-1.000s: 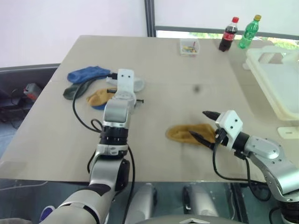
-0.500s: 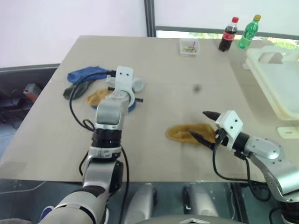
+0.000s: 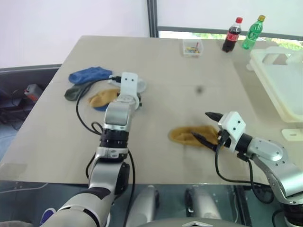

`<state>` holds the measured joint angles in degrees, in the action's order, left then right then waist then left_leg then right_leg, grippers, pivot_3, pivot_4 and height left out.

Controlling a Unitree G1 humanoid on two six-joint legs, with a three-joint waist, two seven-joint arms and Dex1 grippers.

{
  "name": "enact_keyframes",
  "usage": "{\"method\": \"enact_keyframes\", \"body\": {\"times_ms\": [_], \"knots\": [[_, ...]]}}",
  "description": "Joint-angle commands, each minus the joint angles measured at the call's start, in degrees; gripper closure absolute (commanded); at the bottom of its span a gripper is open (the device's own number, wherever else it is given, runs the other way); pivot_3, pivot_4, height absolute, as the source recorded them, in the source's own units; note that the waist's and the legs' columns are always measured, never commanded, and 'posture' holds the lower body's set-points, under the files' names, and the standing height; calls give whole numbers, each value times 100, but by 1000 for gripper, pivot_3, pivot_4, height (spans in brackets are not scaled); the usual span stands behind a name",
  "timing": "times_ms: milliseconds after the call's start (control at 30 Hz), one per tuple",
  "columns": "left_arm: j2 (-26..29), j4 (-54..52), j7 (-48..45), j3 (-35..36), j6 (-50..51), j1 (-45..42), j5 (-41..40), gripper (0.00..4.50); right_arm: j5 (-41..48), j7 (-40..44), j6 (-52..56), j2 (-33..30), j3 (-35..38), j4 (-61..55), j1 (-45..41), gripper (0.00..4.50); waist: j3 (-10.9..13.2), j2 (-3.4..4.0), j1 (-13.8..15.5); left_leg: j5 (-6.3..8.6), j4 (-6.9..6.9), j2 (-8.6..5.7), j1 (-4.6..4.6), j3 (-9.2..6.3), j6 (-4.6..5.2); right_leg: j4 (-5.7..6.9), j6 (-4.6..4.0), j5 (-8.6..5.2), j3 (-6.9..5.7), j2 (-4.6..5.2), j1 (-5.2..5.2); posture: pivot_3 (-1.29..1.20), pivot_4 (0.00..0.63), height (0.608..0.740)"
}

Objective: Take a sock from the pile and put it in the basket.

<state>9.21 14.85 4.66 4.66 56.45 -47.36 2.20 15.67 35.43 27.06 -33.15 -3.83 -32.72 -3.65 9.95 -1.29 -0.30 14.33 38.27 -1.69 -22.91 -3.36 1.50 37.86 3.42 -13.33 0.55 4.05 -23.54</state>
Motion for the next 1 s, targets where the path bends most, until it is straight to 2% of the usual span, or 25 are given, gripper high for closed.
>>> {"method": "enact_keyframes", "body": {"times_ms": [33, 67, 133, 167, 400, 700, 867, 1000], "knots": [[-22, 91, 122, 74, -318, -205, 35, 3182, -18, -46, -111, -8, 118, -182, 10, 0, 0, 0, -1, 0, 0, 0, 0, 0, 0, 0, 0, 0, 0, 0, 0, 0, 150, 740], [-17, 93, 117, 67, -341, -206, 34, 3334, -18, -49, -108, -11, 123, -195, 24, 0, 0, 0, -3, 0, 0, 0, 0, 0, 0, 0, 0, 0, 1, 0, 0, 0, 150, 740], [-11, 59, 95, 64, -369, -190, 18, 4293, -17, -56, -102, -15, 129, -212, 44, 0, 0, 0, -3, 0, 0, 0, 0, 0, 0, 0, 0, 0, 1, 0, 0, 0, 150, 740], [-8, 43, 86, 64, -374, -182, 13, 4442, -17, -58, -101, -17, 129, -214, 49, 0, 0, 0, -2, 0, 0, 0, 0, 0, 0, 0, 0, 0, 1, 0, 0, 0, 150, 740], [112, -339, -154, -38, -101, -82, -32, 4442, -22, -65, -106, -29, 100, -226, 69, 0, 0, 0, -8, 0, 0, 0, 0, 0, 0, 0, 0, 0, 1, 0, 0, 0, 150, 740], [606, -1559, -1033, -497, 843, 71, -245, 4442, -4, -61, -113, -39, 111, -216, 71, 0, 0, 0, -27, -2, 0, 2, 0, 1, -4, 1, 0, 0, 2, 0, 0, 0, 150, 740], [580, -1483, -1144, -846, 611, 132, -145, 4442, -17, -71, -114, -10, 64, -186, 18, 0, 0, 0, -9, -3, 0, 2, 1, 0, -5, 1, 0, 0, 1, 0, 1, 0, 150, 740], [730, -1195, -811, -725, 358, 100, 108, 4442, -3, -79, -96, -25, 107, -224, 45, 0, 0, 0, -30, -1, 0, 3, 0, 0, -2, 0, 0, 0, 2, 0, 0, 0, 150, 740]]}}
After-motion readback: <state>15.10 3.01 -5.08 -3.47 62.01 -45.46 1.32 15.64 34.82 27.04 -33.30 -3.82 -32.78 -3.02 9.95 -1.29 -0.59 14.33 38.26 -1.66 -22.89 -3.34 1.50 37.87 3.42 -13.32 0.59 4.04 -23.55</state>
